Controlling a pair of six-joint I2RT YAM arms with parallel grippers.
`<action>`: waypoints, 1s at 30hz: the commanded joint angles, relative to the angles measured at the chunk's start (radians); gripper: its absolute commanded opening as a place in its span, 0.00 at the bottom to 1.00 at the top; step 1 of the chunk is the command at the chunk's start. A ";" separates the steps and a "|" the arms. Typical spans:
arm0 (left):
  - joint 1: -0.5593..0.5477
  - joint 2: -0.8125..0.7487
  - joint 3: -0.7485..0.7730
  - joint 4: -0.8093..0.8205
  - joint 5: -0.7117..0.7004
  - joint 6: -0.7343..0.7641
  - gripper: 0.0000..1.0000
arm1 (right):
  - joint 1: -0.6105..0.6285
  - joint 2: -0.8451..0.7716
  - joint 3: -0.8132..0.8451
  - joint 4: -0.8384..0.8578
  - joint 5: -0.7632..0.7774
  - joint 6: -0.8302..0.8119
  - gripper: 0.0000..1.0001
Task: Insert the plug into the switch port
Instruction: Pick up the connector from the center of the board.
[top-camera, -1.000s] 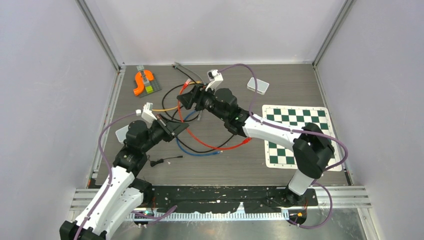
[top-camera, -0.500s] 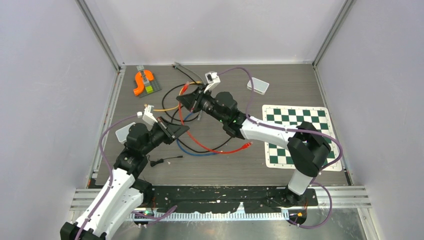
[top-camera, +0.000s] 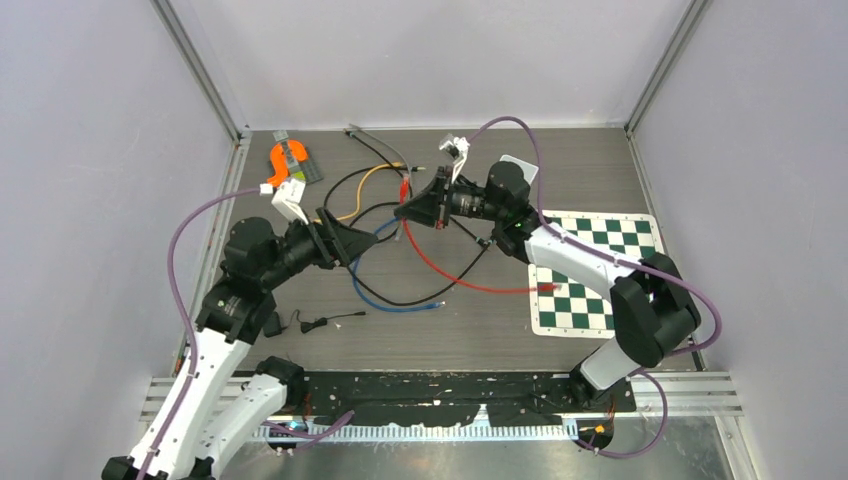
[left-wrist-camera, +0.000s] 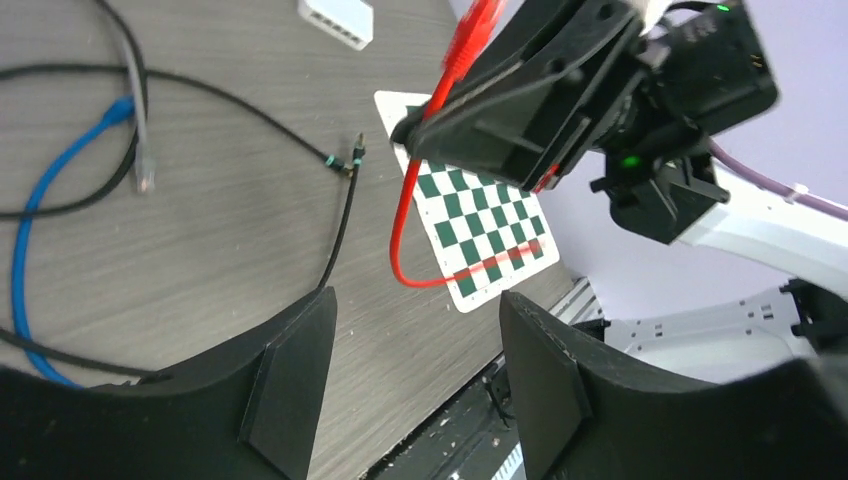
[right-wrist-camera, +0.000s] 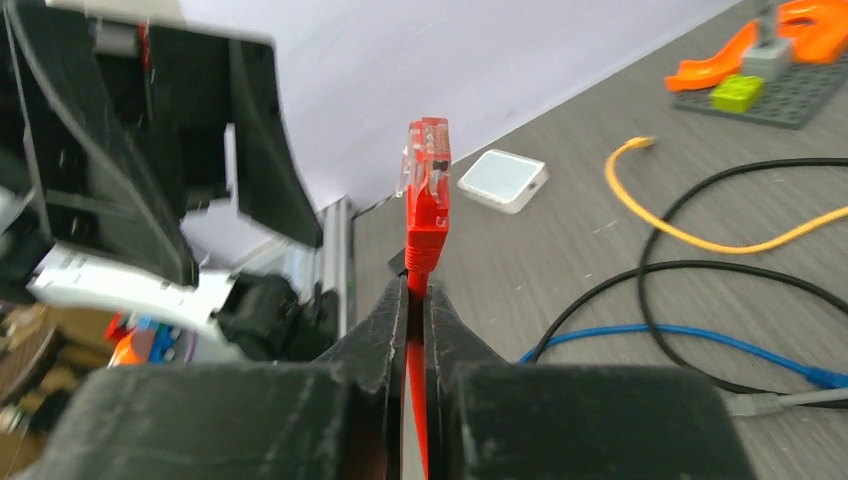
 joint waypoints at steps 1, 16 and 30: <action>0.002 0.065 0.112 -0.096 0.156 0.182 0.64 | 0.001 -0.094 -0.007 -0.104 -0.329 -0.101 0.05; 0.002 0.301 0.265 -0.015 0.494 0.253 0.64 | 0.035 -0.099 0.095 -0.487 -0.493 -0.321 0.05; 0.002 0.360 0.243 0.065 0.534 0.218 0.47 | 0.040 -0.083 0.174 -0.748 -0.468 -0.478 0.05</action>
